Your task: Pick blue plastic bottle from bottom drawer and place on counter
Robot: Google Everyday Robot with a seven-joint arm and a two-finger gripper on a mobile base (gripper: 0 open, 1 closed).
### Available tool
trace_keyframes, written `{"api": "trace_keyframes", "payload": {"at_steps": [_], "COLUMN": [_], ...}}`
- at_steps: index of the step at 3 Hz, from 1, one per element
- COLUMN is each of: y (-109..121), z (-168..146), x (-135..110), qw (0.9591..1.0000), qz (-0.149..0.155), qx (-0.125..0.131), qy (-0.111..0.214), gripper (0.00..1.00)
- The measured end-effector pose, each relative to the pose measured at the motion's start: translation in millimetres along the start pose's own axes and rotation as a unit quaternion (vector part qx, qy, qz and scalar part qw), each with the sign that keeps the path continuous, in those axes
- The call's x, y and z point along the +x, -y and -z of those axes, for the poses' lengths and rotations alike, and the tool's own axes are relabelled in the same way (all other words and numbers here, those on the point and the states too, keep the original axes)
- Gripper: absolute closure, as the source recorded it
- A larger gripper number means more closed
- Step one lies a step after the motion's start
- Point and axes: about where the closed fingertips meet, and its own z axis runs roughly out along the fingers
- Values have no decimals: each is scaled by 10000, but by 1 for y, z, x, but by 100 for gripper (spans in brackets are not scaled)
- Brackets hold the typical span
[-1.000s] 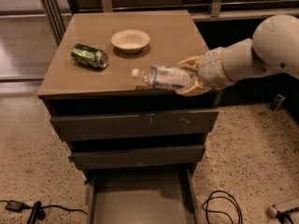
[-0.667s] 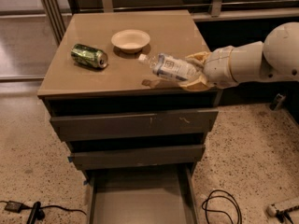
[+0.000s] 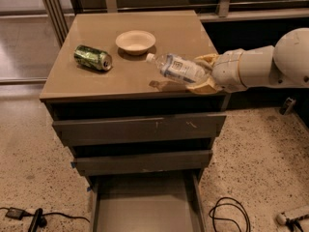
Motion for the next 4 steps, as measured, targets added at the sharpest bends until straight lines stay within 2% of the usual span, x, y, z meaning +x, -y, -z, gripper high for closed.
{"api": "trace_keyframes", "payload": {"at_steps": [1,2,4], "y": [3,14,29], "z": [-9,-32,-79], "x": [-5,-7,-1], "qw": [9999,9993,9962], "qz": [56,137,81], "qx": [-116,-345,-849], "qy": [36,-6,-153], "gripper": [100,100,100]}}
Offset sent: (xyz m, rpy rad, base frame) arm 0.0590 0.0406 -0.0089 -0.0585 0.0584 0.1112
